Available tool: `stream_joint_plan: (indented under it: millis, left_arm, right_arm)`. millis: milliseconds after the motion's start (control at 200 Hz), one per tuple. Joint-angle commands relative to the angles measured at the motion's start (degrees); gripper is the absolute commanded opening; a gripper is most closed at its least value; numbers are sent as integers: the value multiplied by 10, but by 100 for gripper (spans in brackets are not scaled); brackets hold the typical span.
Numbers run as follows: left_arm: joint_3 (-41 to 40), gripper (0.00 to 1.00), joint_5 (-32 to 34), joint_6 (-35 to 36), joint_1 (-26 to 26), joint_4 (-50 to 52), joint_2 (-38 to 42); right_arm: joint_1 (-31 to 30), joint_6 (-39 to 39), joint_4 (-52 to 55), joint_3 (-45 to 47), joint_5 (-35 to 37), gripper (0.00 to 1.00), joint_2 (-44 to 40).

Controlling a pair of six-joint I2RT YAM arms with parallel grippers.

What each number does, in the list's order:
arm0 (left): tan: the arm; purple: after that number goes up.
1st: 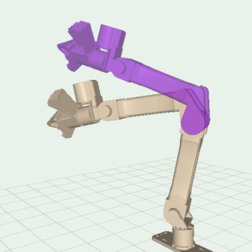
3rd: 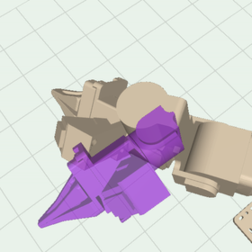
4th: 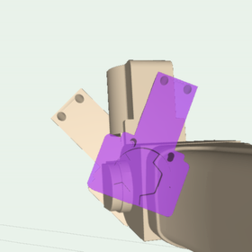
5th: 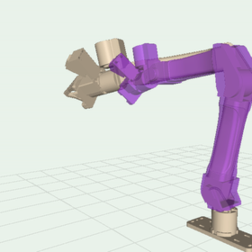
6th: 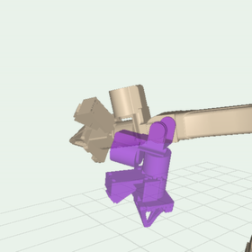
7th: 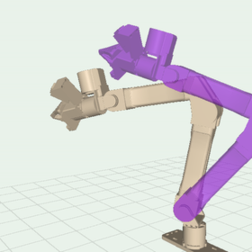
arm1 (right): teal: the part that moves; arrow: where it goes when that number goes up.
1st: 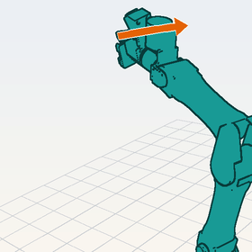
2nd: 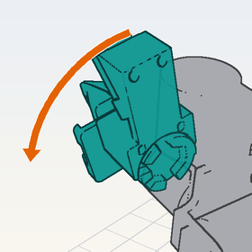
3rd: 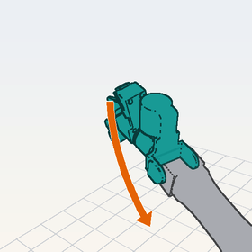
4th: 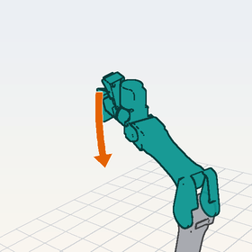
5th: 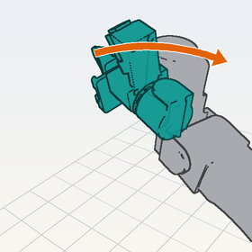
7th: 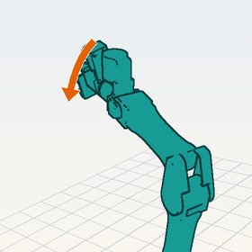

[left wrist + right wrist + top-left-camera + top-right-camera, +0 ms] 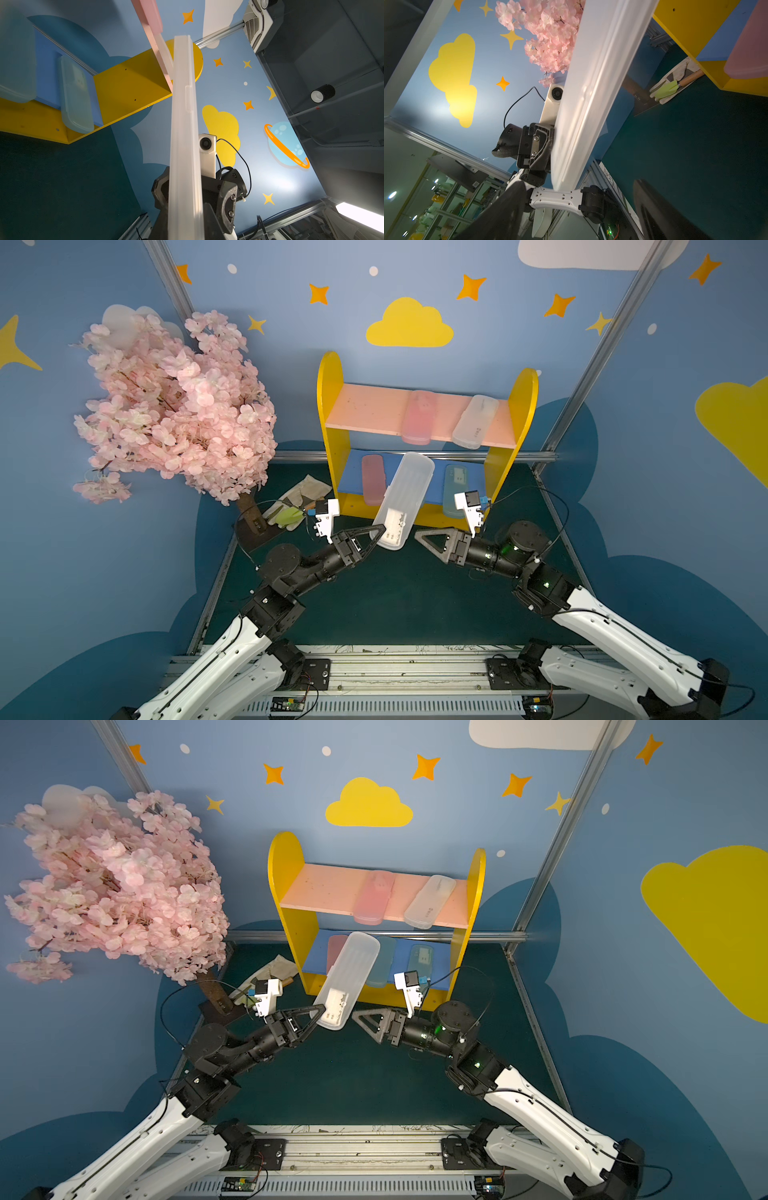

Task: Remove the pencil cases from the shelf
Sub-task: Pick up the pencil case from the shelf.

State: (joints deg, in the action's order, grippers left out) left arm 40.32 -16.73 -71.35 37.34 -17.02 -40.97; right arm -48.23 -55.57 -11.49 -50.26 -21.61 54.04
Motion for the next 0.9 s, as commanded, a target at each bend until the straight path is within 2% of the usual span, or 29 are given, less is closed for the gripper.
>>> stream_joint_plan:
  millis: [0, 190, 631, 896]
  left_arm:
    - [1, 3, 12, 16, 7, -41, 8]
    - [-4, 3, 12, 19, 13, -42, 13]
    - [-5, 3, 10, 23, 16, -42, 14]
    - [-8, 3, 5, 27, 16, -44, 7]
  right_arm:
    - [-4, -37, -82, 6, 59, 82, 4]
    - [-3, -36, -100, -8, 80, 75, 18]
    - [-3, -54, -149, -54, 41, 57, 77]
    - [-3, -67, -170, -49, 45, 40, 89]
